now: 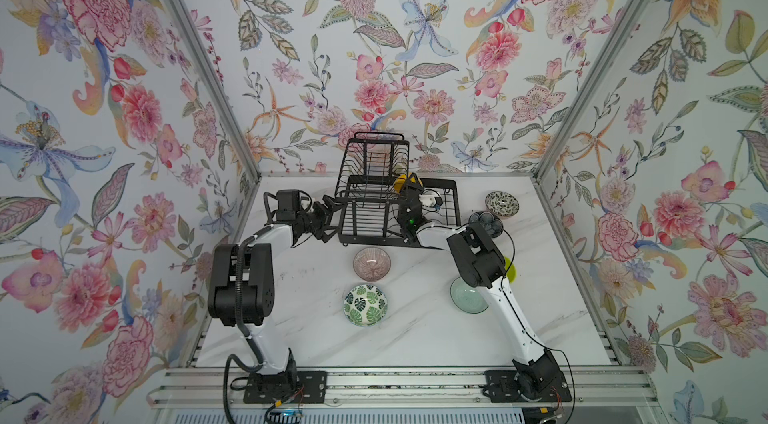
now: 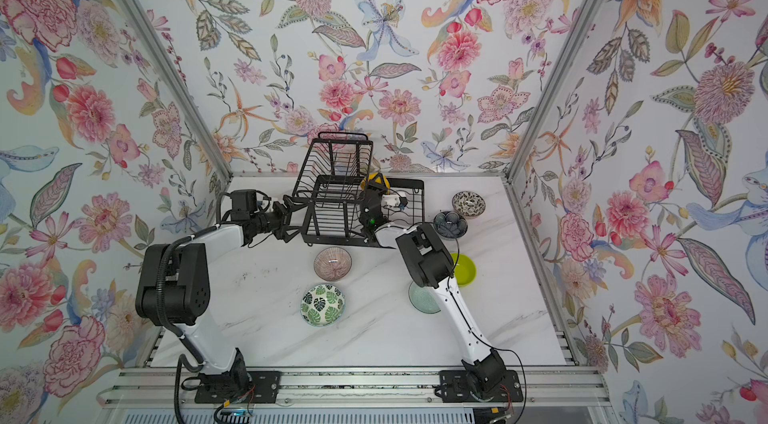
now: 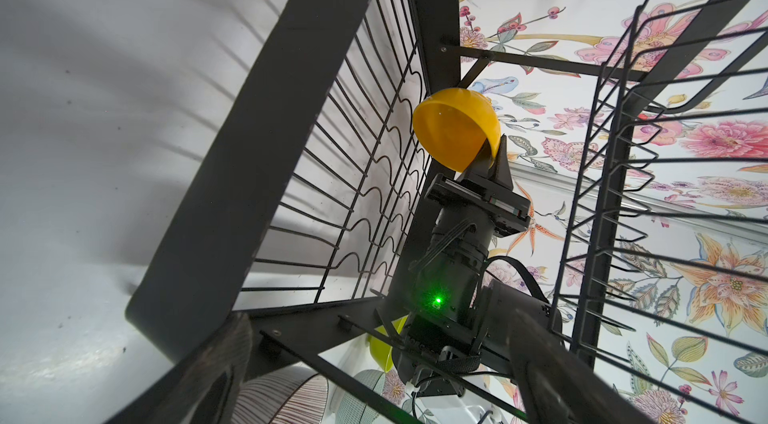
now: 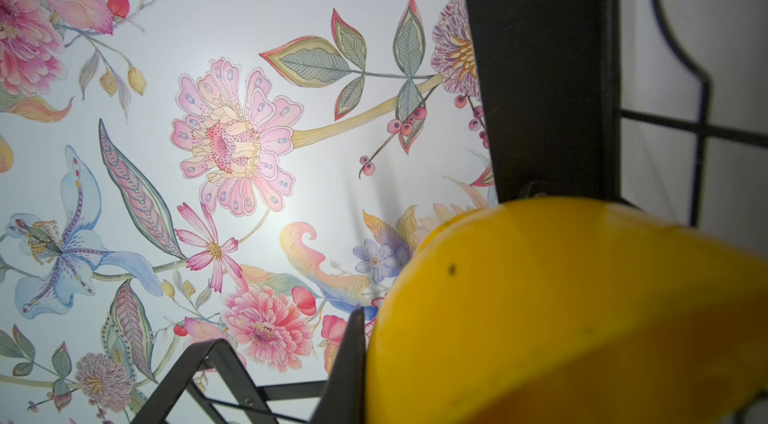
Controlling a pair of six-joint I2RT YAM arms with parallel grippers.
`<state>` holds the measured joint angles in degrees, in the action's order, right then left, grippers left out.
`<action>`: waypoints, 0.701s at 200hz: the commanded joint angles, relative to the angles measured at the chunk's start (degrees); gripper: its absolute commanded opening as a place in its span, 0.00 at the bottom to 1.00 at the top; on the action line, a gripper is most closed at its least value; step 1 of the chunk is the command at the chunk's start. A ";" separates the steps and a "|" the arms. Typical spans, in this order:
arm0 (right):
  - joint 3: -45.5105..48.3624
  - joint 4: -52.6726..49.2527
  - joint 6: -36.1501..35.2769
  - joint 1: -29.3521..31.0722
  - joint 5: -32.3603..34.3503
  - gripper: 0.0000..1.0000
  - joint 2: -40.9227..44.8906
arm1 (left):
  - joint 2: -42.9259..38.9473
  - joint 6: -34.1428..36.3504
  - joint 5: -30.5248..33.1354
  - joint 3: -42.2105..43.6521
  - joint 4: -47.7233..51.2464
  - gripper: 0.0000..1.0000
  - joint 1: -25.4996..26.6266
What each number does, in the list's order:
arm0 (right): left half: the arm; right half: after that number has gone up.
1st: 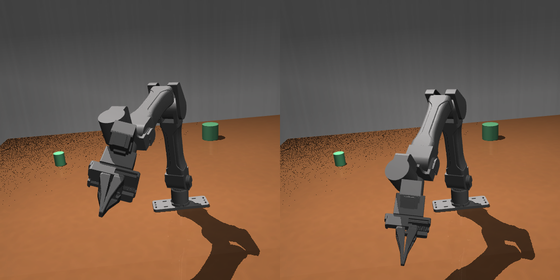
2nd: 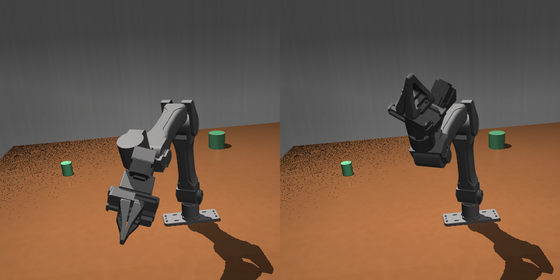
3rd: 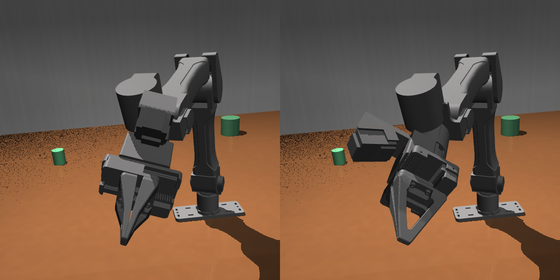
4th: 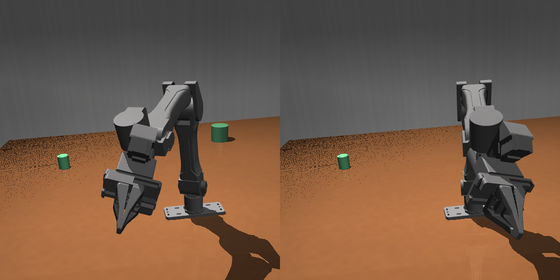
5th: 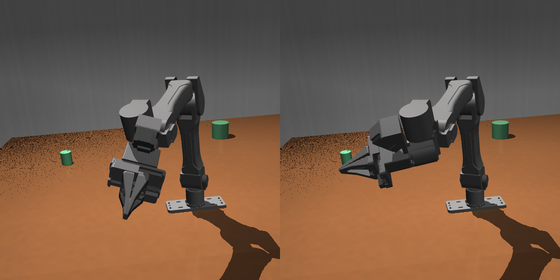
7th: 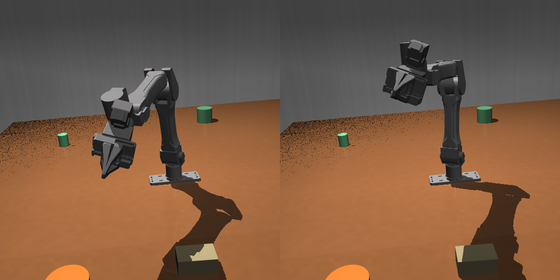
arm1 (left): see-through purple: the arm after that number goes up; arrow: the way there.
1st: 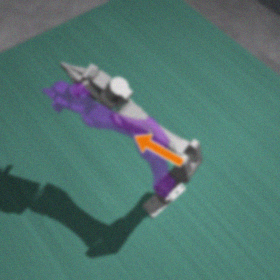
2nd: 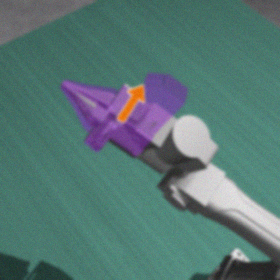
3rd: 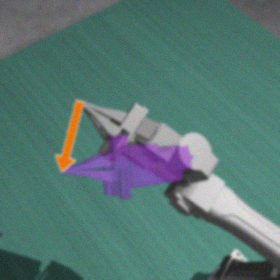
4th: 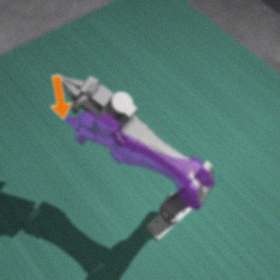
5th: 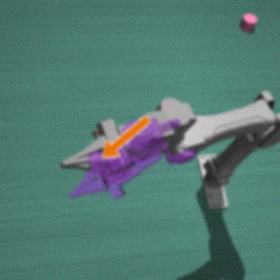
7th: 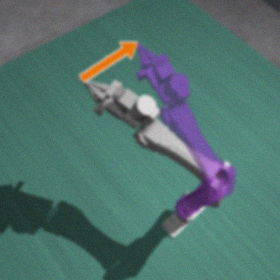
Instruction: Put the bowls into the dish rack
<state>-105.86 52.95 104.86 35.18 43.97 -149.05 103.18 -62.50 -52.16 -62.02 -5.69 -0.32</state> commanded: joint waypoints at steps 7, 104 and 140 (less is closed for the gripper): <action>1.31 -12.78 -1.04 0.15 2.00 0.09 -3.11 | -0.16 -0.52 -1.13 -0.03 -0.62 0.99 0.32; 2.05 -12.32 -1.58 -0.29 -1.79 0.11 -4.23 | -0.17 -1.04 -1.26 0.36 -1.15 0.99 0.32; 0.34 -12.08 -0.43 0.00 -1.12 0.13 -5.63 | -0.08 -1.35 -1.32 0.50 -1.45 0.99 0.32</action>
<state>-106.37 51.40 104.79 35.20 43.66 -149.10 103.18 -63.05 -52.16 -62.00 -5.96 -0.32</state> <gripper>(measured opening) 0.120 0.989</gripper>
